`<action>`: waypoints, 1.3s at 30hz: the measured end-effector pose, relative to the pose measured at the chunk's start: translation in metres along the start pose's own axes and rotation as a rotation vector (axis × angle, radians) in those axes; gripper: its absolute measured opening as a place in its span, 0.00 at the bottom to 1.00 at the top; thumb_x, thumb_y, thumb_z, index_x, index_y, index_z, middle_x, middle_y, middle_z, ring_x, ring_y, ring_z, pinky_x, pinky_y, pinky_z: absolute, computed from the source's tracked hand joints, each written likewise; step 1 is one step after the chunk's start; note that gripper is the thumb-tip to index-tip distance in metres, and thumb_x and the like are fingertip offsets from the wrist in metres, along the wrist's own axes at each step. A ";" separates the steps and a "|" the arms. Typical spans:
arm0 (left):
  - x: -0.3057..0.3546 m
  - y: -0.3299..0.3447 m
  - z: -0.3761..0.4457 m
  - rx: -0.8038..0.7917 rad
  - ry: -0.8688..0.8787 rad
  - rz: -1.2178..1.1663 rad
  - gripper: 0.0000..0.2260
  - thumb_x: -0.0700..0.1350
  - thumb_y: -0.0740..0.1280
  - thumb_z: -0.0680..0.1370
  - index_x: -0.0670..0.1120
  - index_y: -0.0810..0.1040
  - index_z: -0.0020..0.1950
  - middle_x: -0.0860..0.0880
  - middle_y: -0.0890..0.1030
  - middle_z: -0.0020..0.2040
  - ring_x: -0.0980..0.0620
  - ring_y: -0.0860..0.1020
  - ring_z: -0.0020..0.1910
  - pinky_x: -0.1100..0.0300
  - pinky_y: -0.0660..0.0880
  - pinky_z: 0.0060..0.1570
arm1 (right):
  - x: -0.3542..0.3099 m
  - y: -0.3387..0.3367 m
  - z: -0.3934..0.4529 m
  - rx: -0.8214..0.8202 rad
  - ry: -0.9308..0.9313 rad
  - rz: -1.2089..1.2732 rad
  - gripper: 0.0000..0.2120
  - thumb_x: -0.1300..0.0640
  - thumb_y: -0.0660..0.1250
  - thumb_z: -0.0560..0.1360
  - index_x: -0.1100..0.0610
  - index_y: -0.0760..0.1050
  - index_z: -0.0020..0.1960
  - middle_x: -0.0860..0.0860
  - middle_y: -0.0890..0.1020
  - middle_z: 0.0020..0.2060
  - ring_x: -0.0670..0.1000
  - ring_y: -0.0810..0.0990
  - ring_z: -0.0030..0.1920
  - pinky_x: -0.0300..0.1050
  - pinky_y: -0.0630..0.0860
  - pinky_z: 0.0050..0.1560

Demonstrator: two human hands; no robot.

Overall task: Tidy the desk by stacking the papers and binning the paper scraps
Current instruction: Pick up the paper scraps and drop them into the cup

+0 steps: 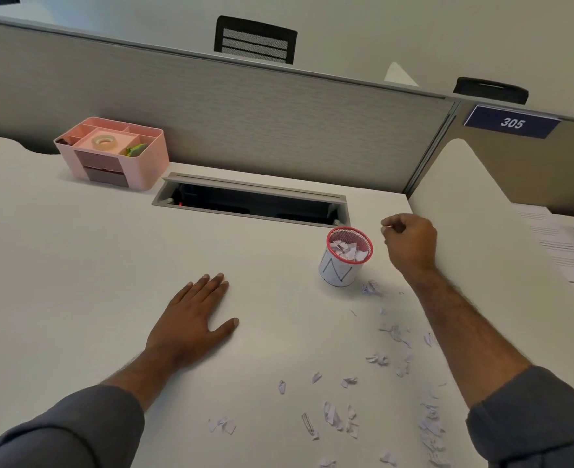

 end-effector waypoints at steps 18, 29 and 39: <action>-0.003 0.003 0.001 -0.009 -0.001 0.021 0.36 0.71 0.47 0.77 0.57 0.50 0.82 0.65 0.43 0.80 0.67 0.39 0.78 0.64 0.37 0.76 | 0.068 0.050 -0.101 -0.766 -0.368 -0.417 0.16 0.68 0.59 0.76 0.59 0.81 0.58 0.52 0.80 0.58 0.54 0.75 0.60 0.42 0.69 0.60; -0.004 0.004 0.001 -0.017 0.004 0.023 0.36 0.71 0.47 0.77 0.57 0.51 0.82 0.64 0.45 0.80 0.66 0.39 0.78 0.61 0.41 0.78 | 0.093 0.009 -0.113 -0.974 -0.196 -0.513 0.25 0.60 0.72 0.73 0.54 0.74 0.69 0.51 0.73 0.63 0.52 0.71 0.64 0.37 0.64 0.62; -0.003 0.005 0.001 -0.024 0.008 0.037 0.37 0.71 0.46 0.77 0.57 0.50 0.82 0.64 0.44 0.80 0.66 0.39 0.78 0.61 0.41 0.78 | 0.092 0.022 -0.119 -0.712 -0.089 -0.582 0.12 0.66 0.65 0.75 0.59 0.81 0.56 0.56 0.82 0.53 0.54 0.79 0.55 0.35 0.66 0.50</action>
Point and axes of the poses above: each hand's wrist, its own z-axis towards the middle knuckle, its own y-axis out of the palm, x = y × z, the point moved 7 cm from there along z, towards the middle knuckle
